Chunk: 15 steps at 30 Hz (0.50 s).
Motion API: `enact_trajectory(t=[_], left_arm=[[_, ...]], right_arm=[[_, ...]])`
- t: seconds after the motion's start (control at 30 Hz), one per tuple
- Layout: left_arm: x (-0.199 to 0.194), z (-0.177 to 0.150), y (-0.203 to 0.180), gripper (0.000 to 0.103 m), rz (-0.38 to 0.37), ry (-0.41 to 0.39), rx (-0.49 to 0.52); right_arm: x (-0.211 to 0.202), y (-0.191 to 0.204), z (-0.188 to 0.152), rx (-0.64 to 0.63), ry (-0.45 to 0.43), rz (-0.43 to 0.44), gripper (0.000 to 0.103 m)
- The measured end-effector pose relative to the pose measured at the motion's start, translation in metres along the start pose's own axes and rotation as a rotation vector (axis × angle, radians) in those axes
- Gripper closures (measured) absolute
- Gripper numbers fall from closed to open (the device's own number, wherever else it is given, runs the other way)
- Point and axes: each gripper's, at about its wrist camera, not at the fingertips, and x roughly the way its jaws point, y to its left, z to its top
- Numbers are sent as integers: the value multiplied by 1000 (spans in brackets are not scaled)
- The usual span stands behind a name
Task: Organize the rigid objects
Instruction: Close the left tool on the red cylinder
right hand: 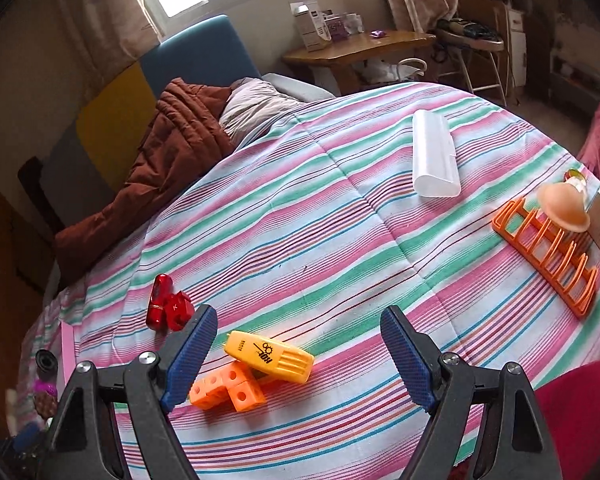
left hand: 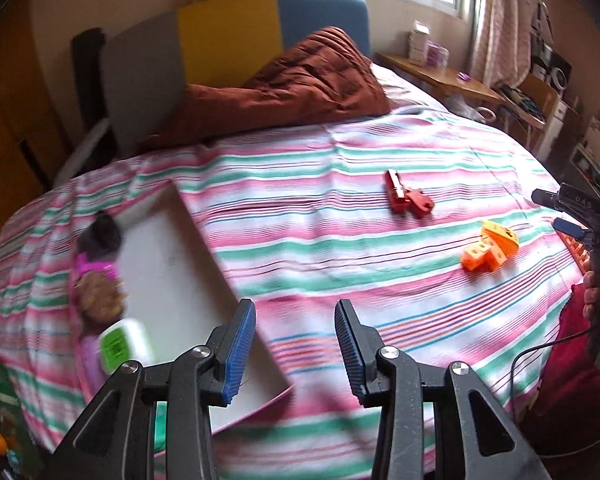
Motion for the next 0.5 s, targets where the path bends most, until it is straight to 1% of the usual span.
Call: enact_trajectory(t=[0.2, 0.33, 0.43, 0.5], left_arm=[[34, 30, -23, 62, -66, 35, 7], [64, 53, -39, 62, -134, 74, -7], [87, 71, -56, 62, -179, 95, 1], [100, 84, -66, 62, -205, 98, 4]], right_arm=[[2, 1, -1, 4, 18, 10, 18], [1, 5, -1, -5, 22, 26, 18], [3, 5, -1, 1, 39, 41, 18], [5, 6, -2, 2, 51, 48, 18]])
